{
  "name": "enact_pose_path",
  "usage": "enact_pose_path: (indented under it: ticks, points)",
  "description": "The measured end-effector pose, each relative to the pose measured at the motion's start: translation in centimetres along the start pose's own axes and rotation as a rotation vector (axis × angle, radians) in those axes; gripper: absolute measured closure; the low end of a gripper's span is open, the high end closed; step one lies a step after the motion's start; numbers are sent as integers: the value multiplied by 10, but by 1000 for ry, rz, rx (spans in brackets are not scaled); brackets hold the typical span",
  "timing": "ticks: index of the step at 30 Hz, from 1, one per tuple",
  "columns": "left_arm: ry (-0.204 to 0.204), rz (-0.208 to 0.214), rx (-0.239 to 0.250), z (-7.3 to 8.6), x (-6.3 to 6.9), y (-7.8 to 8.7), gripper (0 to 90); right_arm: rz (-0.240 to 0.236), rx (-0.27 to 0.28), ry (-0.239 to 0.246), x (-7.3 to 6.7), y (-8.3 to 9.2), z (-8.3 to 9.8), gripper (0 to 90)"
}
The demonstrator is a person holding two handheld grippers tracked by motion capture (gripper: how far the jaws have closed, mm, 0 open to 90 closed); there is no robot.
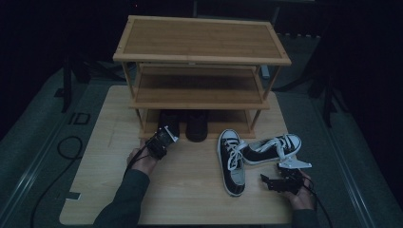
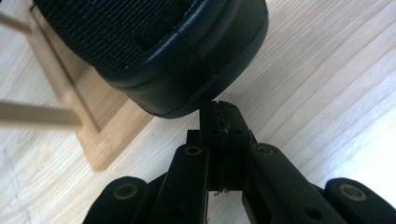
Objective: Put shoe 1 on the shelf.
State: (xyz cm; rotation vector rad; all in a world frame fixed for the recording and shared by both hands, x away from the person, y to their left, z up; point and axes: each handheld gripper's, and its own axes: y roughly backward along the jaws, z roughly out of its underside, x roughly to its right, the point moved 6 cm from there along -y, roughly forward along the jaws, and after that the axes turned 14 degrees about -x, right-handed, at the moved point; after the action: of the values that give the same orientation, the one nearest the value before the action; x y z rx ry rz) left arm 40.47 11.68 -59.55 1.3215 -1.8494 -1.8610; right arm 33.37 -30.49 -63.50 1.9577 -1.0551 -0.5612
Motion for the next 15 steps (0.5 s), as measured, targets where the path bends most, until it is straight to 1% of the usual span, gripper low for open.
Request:
enact_pose_path:
  ticks: [2,4,8,9,10,11,12,14,15]
  points:
    - [-19,-2,-10,-5,4,-2,899,0,0,0,0,0,0,124]
    - [-32,-11,0,-10,7,-2,899,0,0,0,0,0,0,123]
    - [-40,0,17,-20,12,2,900,-1,0,0,0,0,0,123]
    - [-38,11,25,-21,12,3,900,0,0,0,0,0,0,123]
    - [-38,15,27,-21,13,4,900,0,0,0,0,0,0,123]
    - [-29,20,40,-21,13,3,899,0,0,0,0,0,0,123]
    - [-31,21,36,-19,12,4,899,-1,0,0,0,0,0,123]
    - [-16,26,47,-16,11,5,899,-1,0,0,0,0,0,123]
    - [-19,21,42,-13,8,5,899,-1,0,0,0,0,0,123]
